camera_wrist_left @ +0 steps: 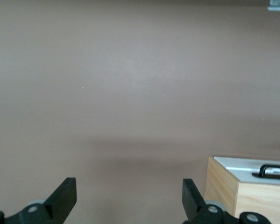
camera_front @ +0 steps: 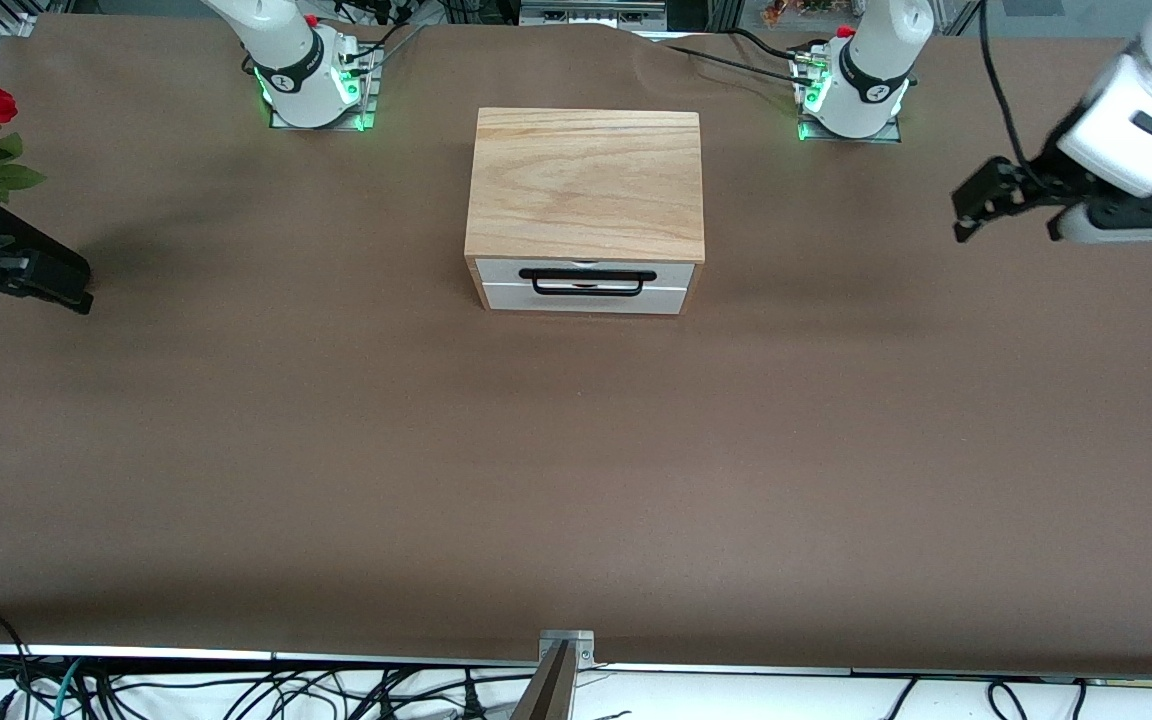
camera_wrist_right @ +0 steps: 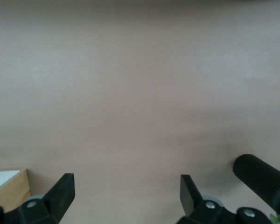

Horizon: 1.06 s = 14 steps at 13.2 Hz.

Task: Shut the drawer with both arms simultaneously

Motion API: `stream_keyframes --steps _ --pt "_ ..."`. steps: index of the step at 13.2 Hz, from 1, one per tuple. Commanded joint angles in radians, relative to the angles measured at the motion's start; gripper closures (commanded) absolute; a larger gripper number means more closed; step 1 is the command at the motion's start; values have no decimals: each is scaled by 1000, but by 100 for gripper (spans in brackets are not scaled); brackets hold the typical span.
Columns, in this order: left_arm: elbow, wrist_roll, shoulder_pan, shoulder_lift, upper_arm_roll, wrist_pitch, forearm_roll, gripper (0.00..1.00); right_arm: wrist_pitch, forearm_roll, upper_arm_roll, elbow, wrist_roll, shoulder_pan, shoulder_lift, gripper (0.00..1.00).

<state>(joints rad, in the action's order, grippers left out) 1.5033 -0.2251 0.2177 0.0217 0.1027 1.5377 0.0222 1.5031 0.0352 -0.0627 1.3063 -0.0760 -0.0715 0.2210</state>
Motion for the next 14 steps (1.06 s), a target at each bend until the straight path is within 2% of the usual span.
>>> stream_keyframes --steps 1,4,9,14 --pt "15 4 0 -8 29 18 39 0 5 14 37 111 2 39 -81 0" --pt "15 0 0 -8 29 15 39 0 17 11 37 174 -2 50 -120 0" --pt "15 42 3 3 14 15 -36 0 16 15 38 119 7 32 -69 0" --pt "15 46 2 4 14 19 -38 0 16 14 38 116 4 30 -63 0"
